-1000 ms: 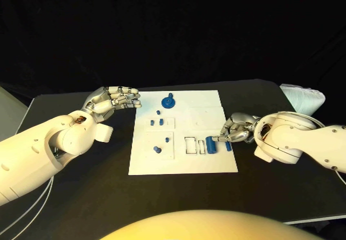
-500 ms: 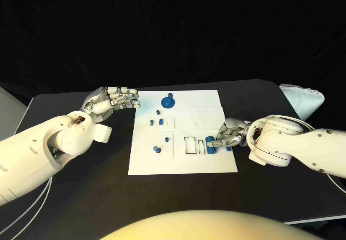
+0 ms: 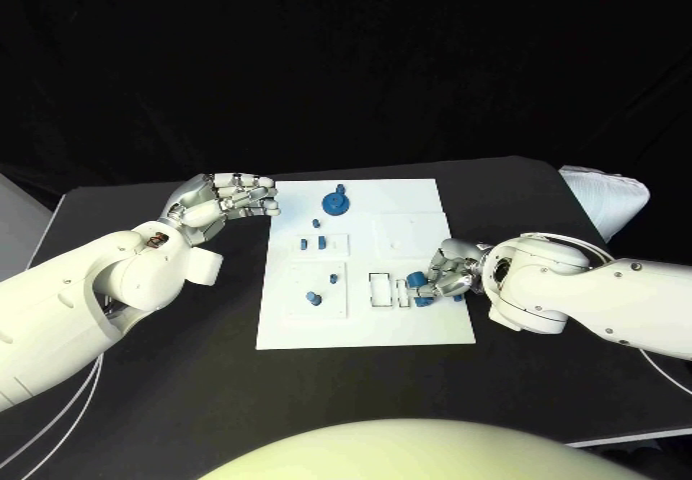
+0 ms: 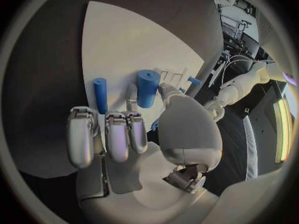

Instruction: Assemble the parts on the task board

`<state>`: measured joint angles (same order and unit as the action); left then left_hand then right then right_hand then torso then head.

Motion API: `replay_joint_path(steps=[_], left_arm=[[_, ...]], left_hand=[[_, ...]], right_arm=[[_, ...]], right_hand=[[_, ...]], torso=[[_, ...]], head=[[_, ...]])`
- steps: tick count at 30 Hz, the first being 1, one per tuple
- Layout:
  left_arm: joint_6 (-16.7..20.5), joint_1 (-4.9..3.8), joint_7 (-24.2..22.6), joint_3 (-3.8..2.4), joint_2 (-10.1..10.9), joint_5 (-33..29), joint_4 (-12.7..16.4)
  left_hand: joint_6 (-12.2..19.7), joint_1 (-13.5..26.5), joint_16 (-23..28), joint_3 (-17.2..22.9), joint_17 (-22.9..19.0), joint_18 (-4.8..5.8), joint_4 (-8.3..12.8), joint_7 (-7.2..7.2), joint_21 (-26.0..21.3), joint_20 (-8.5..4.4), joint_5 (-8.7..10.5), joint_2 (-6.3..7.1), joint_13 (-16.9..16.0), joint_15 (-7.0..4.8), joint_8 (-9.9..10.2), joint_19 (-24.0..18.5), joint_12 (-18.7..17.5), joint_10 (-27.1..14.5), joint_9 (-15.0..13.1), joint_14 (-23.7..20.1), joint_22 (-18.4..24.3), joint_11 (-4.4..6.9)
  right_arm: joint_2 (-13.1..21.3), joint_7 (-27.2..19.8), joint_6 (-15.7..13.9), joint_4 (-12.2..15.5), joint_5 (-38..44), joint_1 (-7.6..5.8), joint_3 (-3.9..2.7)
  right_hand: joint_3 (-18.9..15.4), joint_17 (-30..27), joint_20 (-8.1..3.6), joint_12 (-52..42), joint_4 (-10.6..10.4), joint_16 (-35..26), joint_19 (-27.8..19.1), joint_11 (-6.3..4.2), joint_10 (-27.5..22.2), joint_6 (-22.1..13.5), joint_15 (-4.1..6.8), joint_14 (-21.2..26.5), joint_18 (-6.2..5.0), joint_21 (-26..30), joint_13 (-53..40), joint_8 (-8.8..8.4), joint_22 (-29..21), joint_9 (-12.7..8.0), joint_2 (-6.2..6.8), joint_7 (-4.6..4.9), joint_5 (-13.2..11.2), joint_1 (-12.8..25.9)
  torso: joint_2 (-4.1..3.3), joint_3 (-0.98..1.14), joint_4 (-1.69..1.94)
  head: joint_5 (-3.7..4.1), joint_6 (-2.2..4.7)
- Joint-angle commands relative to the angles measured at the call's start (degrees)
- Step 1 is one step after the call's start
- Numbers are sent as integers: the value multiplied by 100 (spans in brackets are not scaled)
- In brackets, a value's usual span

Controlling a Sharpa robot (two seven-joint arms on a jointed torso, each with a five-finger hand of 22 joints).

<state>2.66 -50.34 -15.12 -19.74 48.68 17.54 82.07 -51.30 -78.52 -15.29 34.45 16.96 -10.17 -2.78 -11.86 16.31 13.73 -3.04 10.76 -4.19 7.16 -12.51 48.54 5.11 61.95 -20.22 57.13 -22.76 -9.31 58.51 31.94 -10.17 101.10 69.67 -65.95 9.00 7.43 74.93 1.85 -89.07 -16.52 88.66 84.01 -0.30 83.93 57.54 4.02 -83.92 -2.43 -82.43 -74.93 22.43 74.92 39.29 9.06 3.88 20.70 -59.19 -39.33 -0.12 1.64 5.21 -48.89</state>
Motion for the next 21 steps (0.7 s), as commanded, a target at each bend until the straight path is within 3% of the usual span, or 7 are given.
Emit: replay_joint_path(steps=[1,10,16,21], left_arm=[[-77,6,-39,-3,-1,-11,17],[-74,6,-32,-3,7,-11,16],[-74,6,-22,-3,8,-11,12],[-73,6,-14,-3,9,-11,9]], left_hand=[[10,-4,30,-18,8,-18,-3,-34,-34,-8,-12,-16,-9,-8,-6,37,-36,-3,9,35,5,-6],[10,-4,30,-18,8,-18,-3,-34,-34,-8,-12,-16,-9,-8,-6,37,-36,-3,9,35,5,-6],[10,-1,39,-19,12,-18,-8,-34,-43,-7,-12,-19,-10,-8,-6,41,-37,-3,11,37,12,-6],[9,4,46,-20,15,-18,-14,-35,-50,-6,-12,-21,-10,-7,-6,45,-39,-3,12,39,19,-6]], right_arm=[[-24,55,50,-12,162,30,13],[8,64,-126,8,-63,35,12],[90,56,-300,133,-415,11,7],[189,49,-405,322,-763,-143,-8]], right_hand=[[-31,1227,-39,18,-5,33,393,-47,539,6,51,-550,71,-26,-1425,0,962,9,-28,-41,42,-182],[218,1247,-54,14,-5,38,403,-64,544,14,66,-554,80,-60,-1434,-21,1005,53,-54,-56,1200,-547],[315,1269,-61,18,-6,46,410,-74,543,34,74,-558,86,-85,-1432,-24,1028,59,-51,-66,1407,-559],[324,1289,-62,20,-10,53,421,-75,542,39,75,-562,94,-120,-1431,-23,1054,61,-50,-66,1425,-550]], torso=[[-2,-7,-3],[-5,-10,-2],[-6,-15,0],[-10,-17,-2]], head=[[-1,-9],[-6,3],[-4,8],[-3,13]])
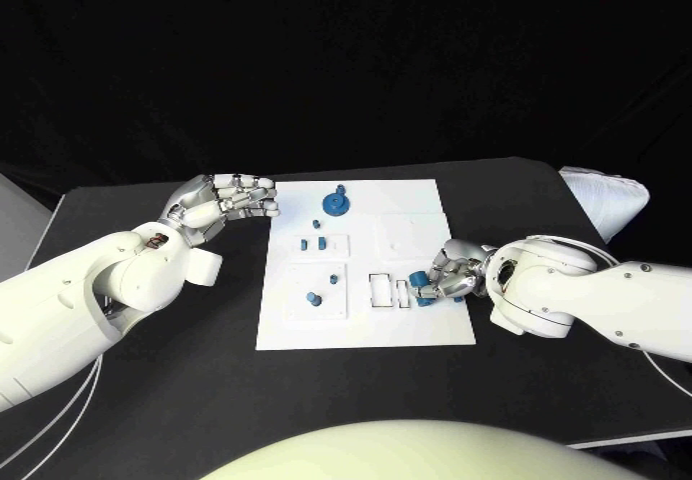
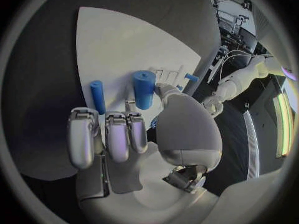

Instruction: Assemble the parts on the task board

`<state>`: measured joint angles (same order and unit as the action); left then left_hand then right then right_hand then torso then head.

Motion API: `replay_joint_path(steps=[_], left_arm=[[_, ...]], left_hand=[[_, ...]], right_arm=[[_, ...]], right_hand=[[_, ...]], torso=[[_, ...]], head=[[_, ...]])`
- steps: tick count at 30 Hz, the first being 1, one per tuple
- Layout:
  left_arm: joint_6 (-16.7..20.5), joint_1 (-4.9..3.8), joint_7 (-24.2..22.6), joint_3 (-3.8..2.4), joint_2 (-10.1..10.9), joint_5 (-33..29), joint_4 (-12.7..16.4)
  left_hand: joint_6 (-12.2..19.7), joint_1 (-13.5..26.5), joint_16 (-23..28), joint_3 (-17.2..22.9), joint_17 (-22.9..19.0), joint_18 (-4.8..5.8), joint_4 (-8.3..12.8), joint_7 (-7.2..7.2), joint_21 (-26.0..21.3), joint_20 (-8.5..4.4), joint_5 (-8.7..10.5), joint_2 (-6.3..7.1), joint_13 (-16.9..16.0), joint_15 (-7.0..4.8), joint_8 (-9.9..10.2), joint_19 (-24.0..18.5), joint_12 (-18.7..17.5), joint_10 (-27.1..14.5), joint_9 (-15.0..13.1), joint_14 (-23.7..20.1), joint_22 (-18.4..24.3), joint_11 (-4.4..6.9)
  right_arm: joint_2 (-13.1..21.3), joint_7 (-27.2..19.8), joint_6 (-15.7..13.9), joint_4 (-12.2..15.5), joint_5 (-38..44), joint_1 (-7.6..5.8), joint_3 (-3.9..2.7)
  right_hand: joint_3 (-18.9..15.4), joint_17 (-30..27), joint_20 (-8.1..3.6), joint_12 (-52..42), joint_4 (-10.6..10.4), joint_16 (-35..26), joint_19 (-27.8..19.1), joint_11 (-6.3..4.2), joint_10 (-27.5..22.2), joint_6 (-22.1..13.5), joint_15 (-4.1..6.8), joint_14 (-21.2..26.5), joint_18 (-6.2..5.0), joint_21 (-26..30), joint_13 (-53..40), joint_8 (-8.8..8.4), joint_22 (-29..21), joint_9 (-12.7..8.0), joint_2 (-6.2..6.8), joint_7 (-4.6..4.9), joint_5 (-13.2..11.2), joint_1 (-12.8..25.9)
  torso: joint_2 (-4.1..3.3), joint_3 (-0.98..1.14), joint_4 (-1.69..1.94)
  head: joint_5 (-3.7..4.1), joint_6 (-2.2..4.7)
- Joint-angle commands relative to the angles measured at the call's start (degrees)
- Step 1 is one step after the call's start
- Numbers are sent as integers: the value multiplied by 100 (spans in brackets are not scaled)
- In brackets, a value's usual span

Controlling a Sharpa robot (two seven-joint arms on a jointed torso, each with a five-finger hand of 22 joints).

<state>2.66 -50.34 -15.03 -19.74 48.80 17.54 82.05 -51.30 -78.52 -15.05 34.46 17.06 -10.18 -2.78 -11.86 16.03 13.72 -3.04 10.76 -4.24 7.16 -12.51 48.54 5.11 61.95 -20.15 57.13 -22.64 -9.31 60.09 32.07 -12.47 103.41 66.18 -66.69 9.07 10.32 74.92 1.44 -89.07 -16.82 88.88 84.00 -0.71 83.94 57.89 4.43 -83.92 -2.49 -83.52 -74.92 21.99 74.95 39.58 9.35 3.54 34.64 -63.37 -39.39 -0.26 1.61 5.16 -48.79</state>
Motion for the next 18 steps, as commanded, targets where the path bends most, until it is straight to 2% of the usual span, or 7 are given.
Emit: replay_joint_path(steps=[1,9,18], left_arm=[[-72,5,-22,-3,-4,-11,10],[-73,5,-20,-3,-12,-11,12],[-76,5,-18,-3,-12,-11,20]], left_hand=[[9,4,22,-20,5,-18,-14,-35,-22,-6,-12,-21,-5,-7,-6,46,-39,-3,5,39,6,-6],[9,4,22,-20,5,-18,-14,-35,-22,-6,-12,-21,-5,-7,-6,46,-39,-3,5,39,6,-6],[9,4,22,-20,5,-18,-14,-35,-22,-6,-12,-21,-5,-7,-6,46,-39,-3,5,39,6,-6]], right_arm=[[44,36,-187,128,-462,-101,-18],[-14,33,-152,264,-677,-242,-28],[-366,40,-8,87,-636,-208,-17]], right_hand=[[35,1290,-21,20,19,31,421,-34,542,4,34,-562,100,-11,-1432,20,1050,33,-79,-32,32,-132],[37,1307,-22,27,13,38,428,-33,538,12,34,-566,105,-33,-1427,22,1067,34,-74,-31,32,-108],[43,1291,-21,63,10,31,423,-30,518,16,31,-562,102,-18,-1403,18,1058,36,-64,-27,-12,-40]], torso=[[-5,-3,0],[-6,-9,7],[-15,-8,6]], head=[[3,12],[1,24],[-20,13]])
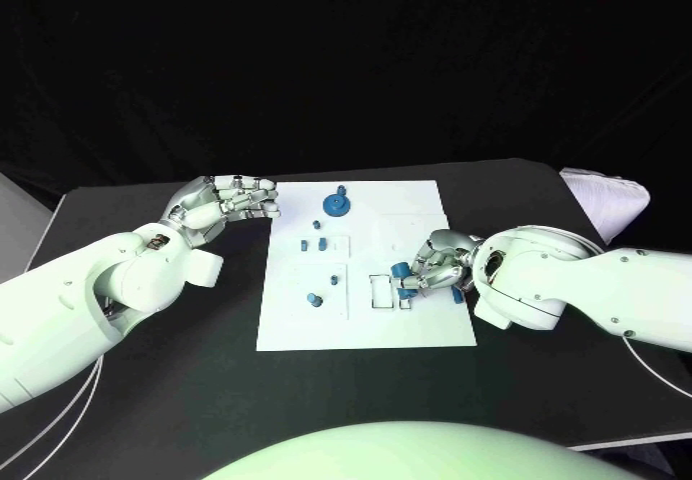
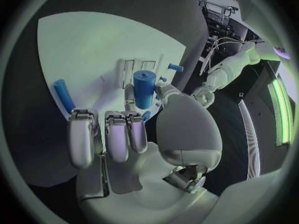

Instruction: Assemble the parts on the task board

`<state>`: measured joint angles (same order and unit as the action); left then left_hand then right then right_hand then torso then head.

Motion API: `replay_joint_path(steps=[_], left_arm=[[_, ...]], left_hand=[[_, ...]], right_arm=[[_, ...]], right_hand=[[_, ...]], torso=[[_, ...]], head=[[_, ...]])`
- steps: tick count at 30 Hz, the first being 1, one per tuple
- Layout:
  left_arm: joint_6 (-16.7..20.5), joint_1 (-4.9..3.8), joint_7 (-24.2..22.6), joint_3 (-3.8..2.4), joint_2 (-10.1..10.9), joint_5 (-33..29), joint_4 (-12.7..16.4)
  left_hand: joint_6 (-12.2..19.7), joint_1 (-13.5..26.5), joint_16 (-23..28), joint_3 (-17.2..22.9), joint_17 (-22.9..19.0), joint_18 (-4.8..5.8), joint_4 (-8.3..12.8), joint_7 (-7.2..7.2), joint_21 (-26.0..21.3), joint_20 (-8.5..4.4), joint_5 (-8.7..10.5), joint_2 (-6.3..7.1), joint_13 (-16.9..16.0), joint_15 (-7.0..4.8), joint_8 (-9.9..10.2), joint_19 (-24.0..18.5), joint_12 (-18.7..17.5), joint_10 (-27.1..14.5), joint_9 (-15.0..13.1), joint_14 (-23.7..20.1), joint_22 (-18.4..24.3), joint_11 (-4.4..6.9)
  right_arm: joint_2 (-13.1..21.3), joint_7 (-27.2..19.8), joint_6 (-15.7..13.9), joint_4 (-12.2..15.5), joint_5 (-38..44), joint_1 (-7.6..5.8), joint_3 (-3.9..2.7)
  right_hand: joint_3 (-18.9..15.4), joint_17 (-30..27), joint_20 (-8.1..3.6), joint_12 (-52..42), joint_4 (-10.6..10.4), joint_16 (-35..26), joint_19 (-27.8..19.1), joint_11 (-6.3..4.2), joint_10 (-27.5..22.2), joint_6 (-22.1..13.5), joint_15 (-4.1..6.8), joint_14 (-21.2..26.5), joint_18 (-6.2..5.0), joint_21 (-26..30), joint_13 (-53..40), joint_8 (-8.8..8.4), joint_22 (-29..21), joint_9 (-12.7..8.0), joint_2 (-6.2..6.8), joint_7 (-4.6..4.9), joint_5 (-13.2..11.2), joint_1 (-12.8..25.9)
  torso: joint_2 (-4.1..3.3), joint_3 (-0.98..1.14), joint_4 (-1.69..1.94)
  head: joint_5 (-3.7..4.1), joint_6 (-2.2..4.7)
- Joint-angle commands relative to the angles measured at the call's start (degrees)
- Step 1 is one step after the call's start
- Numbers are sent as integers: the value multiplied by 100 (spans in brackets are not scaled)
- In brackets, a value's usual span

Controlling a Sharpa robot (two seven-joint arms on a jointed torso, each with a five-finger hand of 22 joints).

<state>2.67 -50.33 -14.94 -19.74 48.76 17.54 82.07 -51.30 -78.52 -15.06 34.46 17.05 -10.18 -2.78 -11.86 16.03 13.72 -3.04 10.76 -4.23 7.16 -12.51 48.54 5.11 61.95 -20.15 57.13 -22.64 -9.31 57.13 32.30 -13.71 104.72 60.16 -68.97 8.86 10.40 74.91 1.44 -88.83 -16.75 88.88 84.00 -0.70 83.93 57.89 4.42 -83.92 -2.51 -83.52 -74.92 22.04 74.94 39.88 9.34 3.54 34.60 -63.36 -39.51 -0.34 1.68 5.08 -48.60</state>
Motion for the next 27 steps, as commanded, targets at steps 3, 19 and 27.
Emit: replay_joint_path(steps=[3,19,27], left_arm=[[-77,5,-27,-3,-9,-11,22],[-75,4,-27,-3,-3,-11,32],[-85,4,-20,-3,-4,-11,35]], left_hand=[[7,11,35,-21,12,-18,-25,-34,-36,-5,-12,-28,-7,-7,-7,53,-41,-3,8,43,17,-6],[7,11,35,-21,12,-18,-25,-34,-36,-5,-12,-28,-7,-7,-7,53,-41,-3,8,43,17,-6],[7,11,35,-21,12,-18,-25,-34,-36,-5,-12,-28,-7,-7,-7,53,-41,-3,8,43,17,-6]], right_arm=[[-183,22,169,-97,86,50,10],[-509,47,227,-322,545,133,22],[-578,54,207,-415,604,142,22]], right_hand=[[40,1289,-21,51,5,30,423,-28,512,14,31,-562,105,-20,-1397,9,1062,7,-56,-25,-47,-8],[41,1291,-18,85,7,31,421,-25,494,17,27,-562,104,-16,-1376,8,1062,14,-28,-23,-149,66],[40,1288,-17,104,6,29,419,-25,484,18,27,-561,102,-10,-1363,9,1059,18,-18,-22,-185,91]], torso=[[-7,-4,5],[-11,3,-2],[-10,0,-2]], head=[[-9,-14],[-29,-24],[-31,-23]])
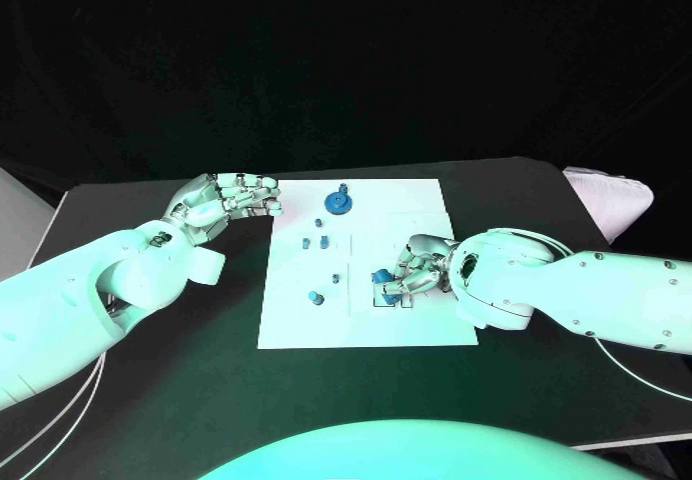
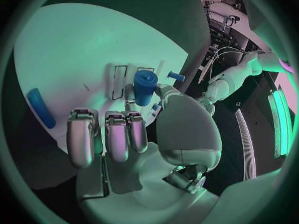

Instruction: Assemble the parts on the task board

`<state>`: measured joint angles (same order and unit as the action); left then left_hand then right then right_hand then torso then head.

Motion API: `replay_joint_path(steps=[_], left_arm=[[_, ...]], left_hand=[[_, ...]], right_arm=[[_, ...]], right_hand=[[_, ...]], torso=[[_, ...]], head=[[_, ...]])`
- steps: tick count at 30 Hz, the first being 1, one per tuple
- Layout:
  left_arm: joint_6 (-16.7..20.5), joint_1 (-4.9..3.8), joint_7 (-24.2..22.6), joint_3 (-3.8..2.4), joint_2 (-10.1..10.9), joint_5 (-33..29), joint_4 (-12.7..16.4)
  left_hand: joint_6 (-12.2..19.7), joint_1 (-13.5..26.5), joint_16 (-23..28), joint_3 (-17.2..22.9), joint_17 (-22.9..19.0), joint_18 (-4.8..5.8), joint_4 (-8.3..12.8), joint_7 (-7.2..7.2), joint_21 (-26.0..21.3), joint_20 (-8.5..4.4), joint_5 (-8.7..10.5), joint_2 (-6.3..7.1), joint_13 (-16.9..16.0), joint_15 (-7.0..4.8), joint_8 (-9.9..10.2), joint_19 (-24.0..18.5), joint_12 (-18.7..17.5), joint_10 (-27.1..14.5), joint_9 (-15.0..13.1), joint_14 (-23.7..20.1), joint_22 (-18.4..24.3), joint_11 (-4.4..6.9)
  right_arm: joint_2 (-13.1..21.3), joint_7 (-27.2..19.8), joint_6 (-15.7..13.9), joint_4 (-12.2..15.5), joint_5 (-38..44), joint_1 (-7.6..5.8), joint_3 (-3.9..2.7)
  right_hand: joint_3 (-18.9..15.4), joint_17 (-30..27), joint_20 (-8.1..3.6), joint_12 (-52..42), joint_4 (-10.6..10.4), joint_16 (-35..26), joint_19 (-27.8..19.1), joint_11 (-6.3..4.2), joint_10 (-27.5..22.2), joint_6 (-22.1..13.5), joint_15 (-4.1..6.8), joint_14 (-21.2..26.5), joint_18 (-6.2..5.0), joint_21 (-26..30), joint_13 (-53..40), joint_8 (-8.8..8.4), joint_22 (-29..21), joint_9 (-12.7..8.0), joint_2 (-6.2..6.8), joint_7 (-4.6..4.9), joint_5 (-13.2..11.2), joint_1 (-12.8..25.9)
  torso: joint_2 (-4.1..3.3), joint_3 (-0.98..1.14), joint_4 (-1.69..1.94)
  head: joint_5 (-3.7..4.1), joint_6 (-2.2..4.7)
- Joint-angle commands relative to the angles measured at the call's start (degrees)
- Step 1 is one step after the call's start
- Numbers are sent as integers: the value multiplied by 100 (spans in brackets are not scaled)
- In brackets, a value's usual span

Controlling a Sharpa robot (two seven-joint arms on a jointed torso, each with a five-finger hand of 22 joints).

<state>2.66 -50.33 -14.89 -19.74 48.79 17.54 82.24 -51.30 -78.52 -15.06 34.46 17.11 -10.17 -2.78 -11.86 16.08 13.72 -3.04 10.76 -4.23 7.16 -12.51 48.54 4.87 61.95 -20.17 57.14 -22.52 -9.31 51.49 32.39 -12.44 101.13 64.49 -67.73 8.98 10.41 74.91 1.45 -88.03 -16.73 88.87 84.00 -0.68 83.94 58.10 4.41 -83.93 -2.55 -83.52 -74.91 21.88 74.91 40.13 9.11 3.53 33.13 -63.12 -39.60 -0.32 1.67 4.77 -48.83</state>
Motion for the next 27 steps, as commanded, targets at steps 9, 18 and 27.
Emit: replay_joint_path(steps=[9,18,27], left_arm=[[-93,4,-22,-3,-5,-11,19],[-96,4,-21,-3,-24,-11,-5],[-98,5,-21,-3,-29,-11,-12]], left_hand=[[7,15,50,-24,12,-18,-31,-34,-55,-3,-12,-26,-8,-6,-7,61,-21,-5,12,45,18,-6],[7,15,50,-24,12,-18,-31,-34,-55,-3,-12,-26,-8,-6,-7,61,-21,-5,12,45,18,-6],[7,15,50,-24,12,-18,-31,-34,-55,-3,-12,-26,-8,-6,-7,61,-21,-5,12,45,18,-6]], right_arm=[[-86,52,-70,-144,246,46,10],[-96,39,-99,-108,276,65,10],[-50,3,-183,-11,279,87,10]], right_hand=[[47,1300,-15,40,4,33,420,-27,477,5,26,-563,108,-15,-1356,32,1070,16,11,-22,-286,154],[-38,1317,-14,53,-2,38,428,-30,473,7,27,-566,114,-39,-1351,48,1096,58,2,-28,-704,424],[-975,1352,-13,47,-20,49,438,-34,480,-1,29,-574,122,-67,-1363,100,1133,157,-159,-35,-1763,892]], torso=[[-8,-2,6],[-9,-7,-2],[-4,-3,6]], head=[[4,-1],[14,1],[6,3]])
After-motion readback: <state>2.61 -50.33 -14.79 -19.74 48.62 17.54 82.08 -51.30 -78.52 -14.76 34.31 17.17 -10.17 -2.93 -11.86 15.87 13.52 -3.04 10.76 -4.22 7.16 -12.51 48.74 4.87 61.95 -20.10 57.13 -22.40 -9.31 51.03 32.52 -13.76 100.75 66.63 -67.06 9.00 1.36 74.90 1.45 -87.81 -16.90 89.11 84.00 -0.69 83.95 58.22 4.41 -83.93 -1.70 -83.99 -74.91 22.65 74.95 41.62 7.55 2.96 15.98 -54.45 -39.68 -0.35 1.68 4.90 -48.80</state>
